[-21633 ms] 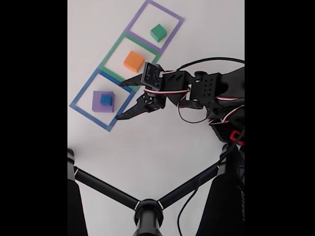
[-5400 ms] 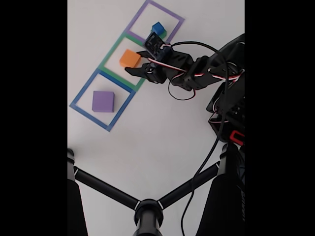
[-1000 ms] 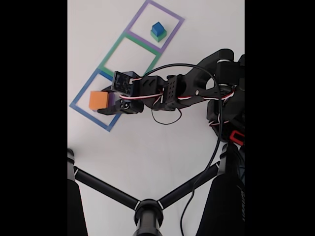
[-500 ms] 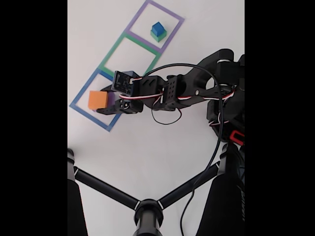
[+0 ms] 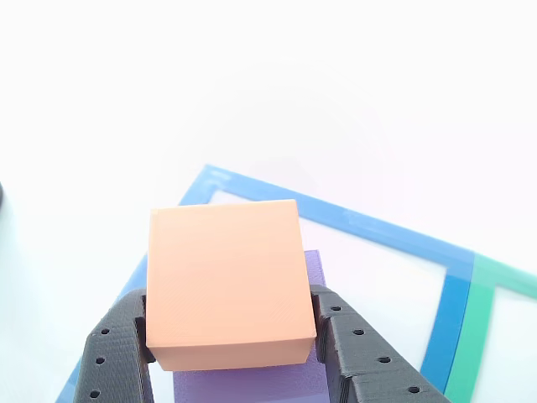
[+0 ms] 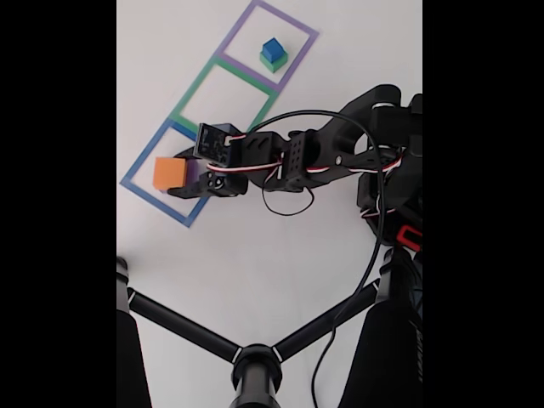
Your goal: Tower of hanoi
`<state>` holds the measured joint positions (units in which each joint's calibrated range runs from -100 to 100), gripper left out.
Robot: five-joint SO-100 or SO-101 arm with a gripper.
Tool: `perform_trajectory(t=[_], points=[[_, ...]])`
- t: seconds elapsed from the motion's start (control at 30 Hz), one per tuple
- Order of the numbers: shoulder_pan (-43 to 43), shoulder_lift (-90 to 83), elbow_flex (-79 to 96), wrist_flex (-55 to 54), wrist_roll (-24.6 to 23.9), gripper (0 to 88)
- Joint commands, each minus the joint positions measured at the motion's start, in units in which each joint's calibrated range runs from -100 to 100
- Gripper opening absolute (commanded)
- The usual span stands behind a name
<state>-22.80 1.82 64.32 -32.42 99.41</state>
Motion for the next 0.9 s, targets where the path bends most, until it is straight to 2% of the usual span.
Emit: perform_trajectory(t=[0.0,0.27,0.87], points=[[0.36,-0.73,0.23,-2.31,0.59,5.8],[0.46,-0.73,0.87,-2.80,0.59,9.5],[0.56,-0.73,1.59,-3.93,0.59,25.9]])
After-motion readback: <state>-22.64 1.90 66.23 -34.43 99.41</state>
